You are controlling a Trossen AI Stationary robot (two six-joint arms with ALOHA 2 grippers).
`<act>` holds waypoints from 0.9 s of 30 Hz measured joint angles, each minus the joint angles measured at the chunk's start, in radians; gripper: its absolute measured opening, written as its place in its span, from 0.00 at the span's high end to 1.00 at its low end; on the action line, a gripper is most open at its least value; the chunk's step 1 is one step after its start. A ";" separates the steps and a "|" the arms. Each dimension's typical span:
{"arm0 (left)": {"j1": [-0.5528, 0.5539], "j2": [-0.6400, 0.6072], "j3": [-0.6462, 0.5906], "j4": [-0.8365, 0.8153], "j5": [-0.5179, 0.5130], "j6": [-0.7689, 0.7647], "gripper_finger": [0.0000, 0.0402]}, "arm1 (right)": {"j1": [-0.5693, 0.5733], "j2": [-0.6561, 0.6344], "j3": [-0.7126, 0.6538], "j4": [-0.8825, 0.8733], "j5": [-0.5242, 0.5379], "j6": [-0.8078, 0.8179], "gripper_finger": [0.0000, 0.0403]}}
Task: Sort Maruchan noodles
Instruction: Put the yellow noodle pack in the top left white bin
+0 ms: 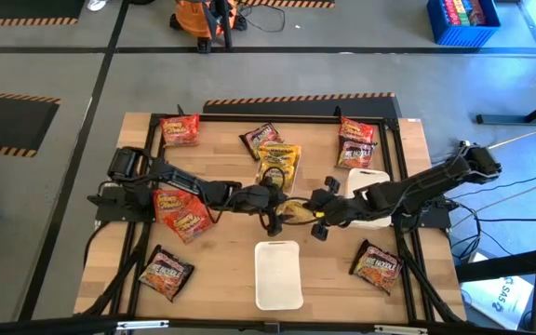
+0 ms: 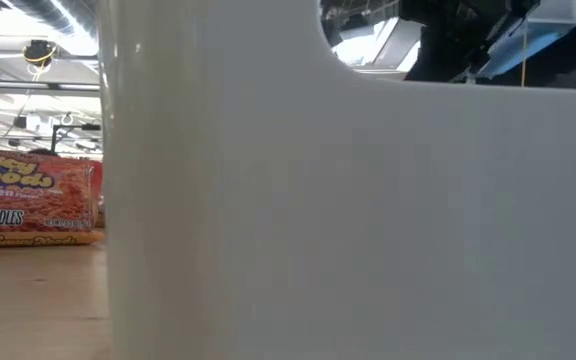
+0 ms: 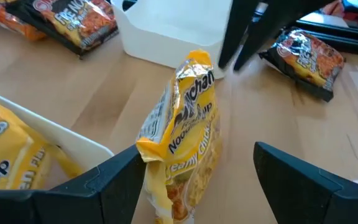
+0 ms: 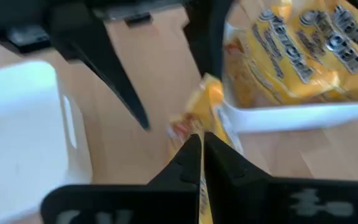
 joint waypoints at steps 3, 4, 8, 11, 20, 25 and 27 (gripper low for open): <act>0.000 -0.001 0.000 -0.002 0.001 0.003 0.28 | 0.000 0.001 -0.002 -0.004 0.002 -0.022 1.00; -0.001 -0.001 0.000 -0.005 0.005 0.007 0.28 | 0.000 0.001 -0.002 -0.002 0.003 -0.024 1.00; 0.000 -0.001 0.000 -0.005 0.027 0.026 0.28 | 0.000 0.002 -0.002 -0.004 0.012 -0.025 1.00; 0.000 -0.001 0.000 -0.004 0.029 0.027 0.28 | -0.004 0.002 -0.002 -0.004 0.013 -0.050 0.97; -0.001 -0.001 0.000 -0.005 0.030 0.047 0.28 | -0.090 0.002 -0.002 -0.049 -0.097 -0.095 0.61; -0.001 -0.001 0.000 -0.005 0.030 0.054 0.28 | -0.176 0.002 -0.002 -0.075 -0.225 -0.119 0.37; -0.002 -0.001 0.000 -0.005 0.030 0.054 0.28 | -0.207 0.010 -0.001 -0.070 -0.277 -0.142 0.30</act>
